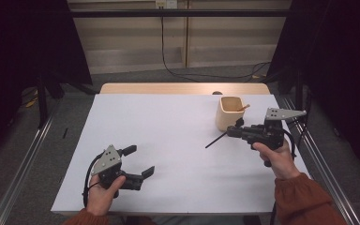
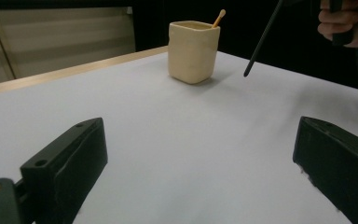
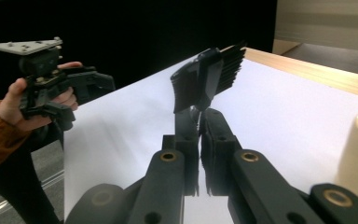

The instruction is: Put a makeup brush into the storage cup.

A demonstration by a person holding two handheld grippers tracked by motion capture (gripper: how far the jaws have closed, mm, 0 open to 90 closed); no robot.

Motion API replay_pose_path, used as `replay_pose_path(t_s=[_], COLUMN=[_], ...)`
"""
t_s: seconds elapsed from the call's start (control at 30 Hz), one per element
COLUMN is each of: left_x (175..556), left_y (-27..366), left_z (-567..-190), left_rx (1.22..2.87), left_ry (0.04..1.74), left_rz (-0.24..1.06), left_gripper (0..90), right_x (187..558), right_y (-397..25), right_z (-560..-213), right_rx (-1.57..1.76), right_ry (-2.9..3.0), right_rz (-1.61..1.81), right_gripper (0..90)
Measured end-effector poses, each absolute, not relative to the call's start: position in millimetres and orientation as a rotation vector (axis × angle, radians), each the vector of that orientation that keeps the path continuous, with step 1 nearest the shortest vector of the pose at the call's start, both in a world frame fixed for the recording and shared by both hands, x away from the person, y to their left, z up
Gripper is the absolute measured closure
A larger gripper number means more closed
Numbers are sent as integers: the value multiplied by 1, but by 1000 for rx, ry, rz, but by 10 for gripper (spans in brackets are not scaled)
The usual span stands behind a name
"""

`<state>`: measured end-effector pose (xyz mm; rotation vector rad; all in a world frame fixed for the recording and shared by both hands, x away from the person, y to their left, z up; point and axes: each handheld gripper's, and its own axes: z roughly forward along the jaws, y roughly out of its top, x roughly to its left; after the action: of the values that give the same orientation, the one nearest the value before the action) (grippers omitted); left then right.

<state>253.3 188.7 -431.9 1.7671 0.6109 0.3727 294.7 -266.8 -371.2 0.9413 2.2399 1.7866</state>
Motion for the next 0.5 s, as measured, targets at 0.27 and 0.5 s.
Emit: replay_pose_path(t_s=[0.27,0.5], left_x=[249,247], left_y=[198,204], left_z=[-434,-435], left_rx=[1745,1729], left_ry=[623,644], left_rz=[372,389], left_gripper=[21,21], right_x=[296,298], right_y=[-275,-286], right_z=[-370,-360], right_rx=[985,1008], right_ry=[2231,2188], right_rz=[1762,1737], right_gripper=[854,854])
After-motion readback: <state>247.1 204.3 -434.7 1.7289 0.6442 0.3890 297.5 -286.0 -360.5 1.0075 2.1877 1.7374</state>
